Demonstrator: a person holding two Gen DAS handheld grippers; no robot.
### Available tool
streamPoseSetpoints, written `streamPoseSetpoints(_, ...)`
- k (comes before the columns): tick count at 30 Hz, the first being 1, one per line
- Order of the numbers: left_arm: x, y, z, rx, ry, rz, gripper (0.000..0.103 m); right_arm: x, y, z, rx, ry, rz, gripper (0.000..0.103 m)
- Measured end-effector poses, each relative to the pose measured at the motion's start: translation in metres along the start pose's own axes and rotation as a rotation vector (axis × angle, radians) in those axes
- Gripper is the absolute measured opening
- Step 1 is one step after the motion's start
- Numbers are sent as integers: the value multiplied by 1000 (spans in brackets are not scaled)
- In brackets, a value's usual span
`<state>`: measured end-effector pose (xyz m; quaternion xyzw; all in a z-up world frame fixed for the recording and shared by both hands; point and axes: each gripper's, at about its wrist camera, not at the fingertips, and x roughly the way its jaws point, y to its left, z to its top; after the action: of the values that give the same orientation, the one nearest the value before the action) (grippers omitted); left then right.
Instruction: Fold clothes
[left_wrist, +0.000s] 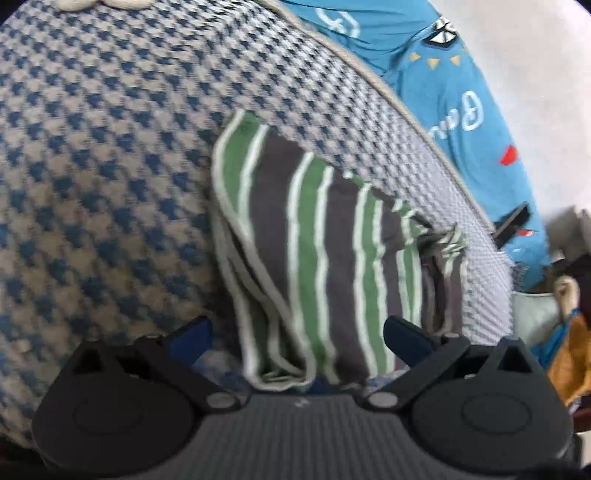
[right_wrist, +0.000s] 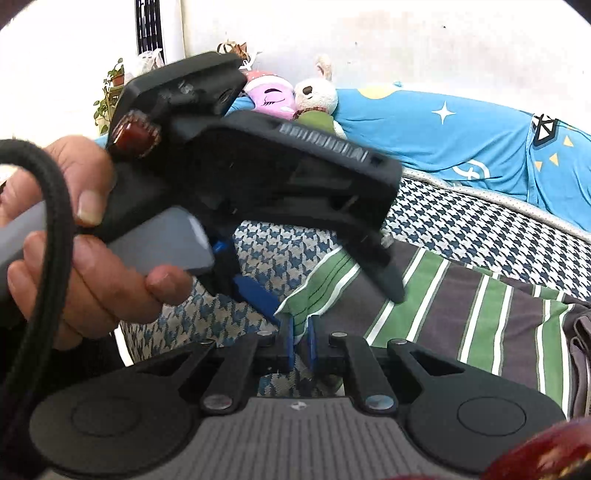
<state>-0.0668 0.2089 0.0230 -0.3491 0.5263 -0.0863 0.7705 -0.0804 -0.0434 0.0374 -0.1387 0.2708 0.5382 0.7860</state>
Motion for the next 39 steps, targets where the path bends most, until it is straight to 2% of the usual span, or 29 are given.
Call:
streamPoseSetpoints(2,1,-4,0,4,-6,-40,103,4,1,-1,-12,13,-9,10)
streamPoseSetpoints(6,3,-18,-1,65,-10,-64,102,11,5,-5,-64,31,-34,12)
streamPoseSetpoints(8,4,-22,-3,84,-9,-63,102,14,8,-7,-88,43,-44,25)
streamPoseSetpoints(11,5,-23,-4,85,-9,-61,102,18,13,-10,-124,48,-66,38)
streamPoseSetpoints(14,6,-24,-6,87,-12,-62,102,23,18,-13,-169,44,-93,43)
streamPoseSetpoints(18,12,-28,-3,79,-9,-66,102,34,24,-14,-230,32,-151,44)
streamPoseSetpoints(20,9,-24,-4,73,-7,-64,102,42,26,-15,-259,24,-197,43)
streamPoseSetpoints(21,7,-21,-4,70,-5,-64,102,45,26,-15,-265,26,-212,39)
streamPoseSetpoints(23,5,-17,-4,67,-10,-53,102,49,22,-15,-251,39,-230,10)
streamPoseSetpoints(26,5,-12,0,64,-25,-21,102,48,15,-12,-216,29,-247,5)
streamPoseSetpoints(32,16,-8,24,64,-48,31,102,38,9,-7,-194,-15,-261,4)
streamPoseSetpoints(36,24,-8,40,63,-69,35,102,35,8,-6,-207,-27,-269,4)
streamPoseSetpoints(39,28,-9,48,78,-90,46,98,33,8,-6,-208,-34,-274,4)
